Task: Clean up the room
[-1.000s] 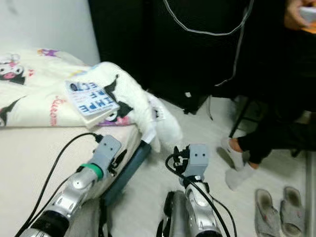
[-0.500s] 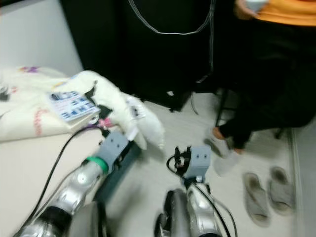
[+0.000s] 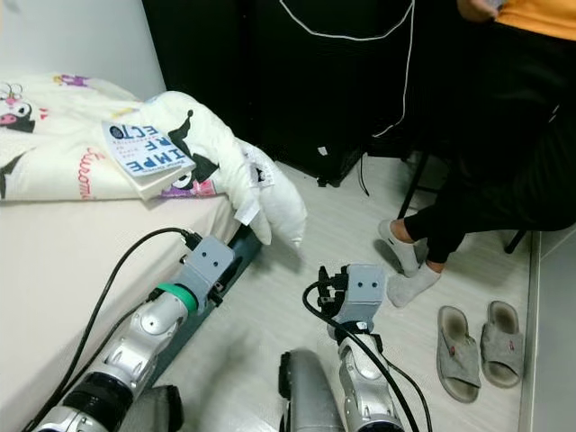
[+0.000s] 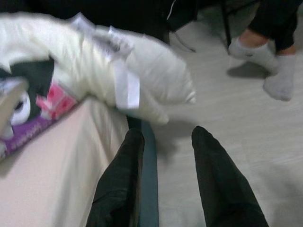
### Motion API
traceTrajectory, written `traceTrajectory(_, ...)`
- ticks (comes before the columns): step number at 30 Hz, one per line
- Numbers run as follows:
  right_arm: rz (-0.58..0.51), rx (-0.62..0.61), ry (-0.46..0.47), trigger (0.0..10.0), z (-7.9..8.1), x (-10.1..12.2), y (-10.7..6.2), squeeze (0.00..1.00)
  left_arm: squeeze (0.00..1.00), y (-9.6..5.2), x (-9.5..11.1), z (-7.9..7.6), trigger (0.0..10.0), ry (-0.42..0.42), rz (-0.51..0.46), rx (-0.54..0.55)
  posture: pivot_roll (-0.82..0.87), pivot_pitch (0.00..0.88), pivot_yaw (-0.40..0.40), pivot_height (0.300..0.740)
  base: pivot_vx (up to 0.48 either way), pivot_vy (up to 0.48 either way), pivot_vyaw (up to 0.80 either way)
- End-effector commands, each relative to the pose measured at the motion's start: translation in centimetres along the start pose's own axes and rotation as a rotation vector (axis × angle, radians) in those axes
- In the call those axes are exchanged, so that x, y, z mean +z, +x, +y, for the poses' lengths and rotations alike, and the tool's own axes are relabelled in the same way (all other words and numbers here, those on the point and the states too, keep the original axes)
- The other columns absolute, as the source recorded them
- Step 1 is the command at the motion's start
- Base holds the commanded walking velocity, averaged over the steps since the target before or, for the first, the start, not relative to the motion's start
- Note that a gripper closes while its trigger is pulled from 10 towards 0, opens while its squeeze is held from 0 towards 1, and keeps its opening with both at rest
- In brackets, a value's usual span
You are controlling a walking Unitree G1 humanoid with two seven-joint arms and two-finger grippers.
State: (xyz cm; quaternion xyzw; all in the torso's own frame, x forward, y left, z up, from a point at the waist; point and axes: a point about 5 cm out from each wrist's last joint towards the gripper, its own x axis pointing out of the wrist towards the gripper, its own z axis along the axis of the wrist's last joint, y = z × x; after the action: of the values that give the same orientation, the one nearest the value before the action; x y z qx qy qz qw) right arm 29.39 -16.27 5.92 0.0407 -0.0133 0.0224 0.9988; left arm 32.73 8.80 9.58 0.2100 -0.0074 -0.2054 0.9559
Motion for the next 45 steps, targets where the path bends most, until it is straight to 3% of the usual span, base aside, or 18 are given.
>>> traceTrajectory(1,0.019,-0.003,0.005,10.0,-0.1,-0.4,-0.1,0.0,0.0,-0.2,-0.5,0.0,10.0,-0.004,0.022,0.002,0.02,0.078,0.055,0.56,0.0,0.0,0.0)
traceTrajectory(8,0.014,-0.001,0.002,10.0,-0.1,-0.3,-0.1,0.0,0.0,-0.2,-0.4,0.1,10.0,-0.003,0.016,0.032,0.02,0.078,0.055,0.56,0.0,0.0,0.0)
traceTrajectory(15,0.01,-0.002,-0.002,10.0,-0.1,-0.2,-0.2,0.0,0.0,0.2,0.5,0.7,10.0,0.059,-0.032,0.105,0.02,0.079,0.051,0.56,0.0,0.0,0.0)
traceTrajectory(20,0.011,0.0,-0.002,10.0,-0.1,-0.3,-0.2,0.0,0.0,0.6,0.5,1.7,10.0,-0.02,0.001,0.148,0.02,0.082,0.048,0.56,0.0,0.0,0.0)
traceTrajectory(26,0.007,0.006,0.003,10.0,-0.2,-0.2,-0.3,0.0,0.0,0.3,0.1,1.8,10.0,-0.063,0.012,0.145,0.02,0.088,0.044,0.56,0.0,0.0,0.0)
traceTrajectory(34,0.012,0.004,0.001,10.0,-0.1,-0.3,-0.3,0.0,0.0,0.3,0.0,1.2,10.0,-0.074,0.012,0.135,0.02,0.093,0.046,0.56,0.0,0.0,0.0)
traceTrajectory(45,0.017,0.0,0.001,10.0,-0.1,-0.4,-0.4,0.0,0.0,0.4,0.1,1.8,10.0,-0.071,0.019,0.158,0.02,0.097,0.044,0.535,0.0,0.0,0.0)
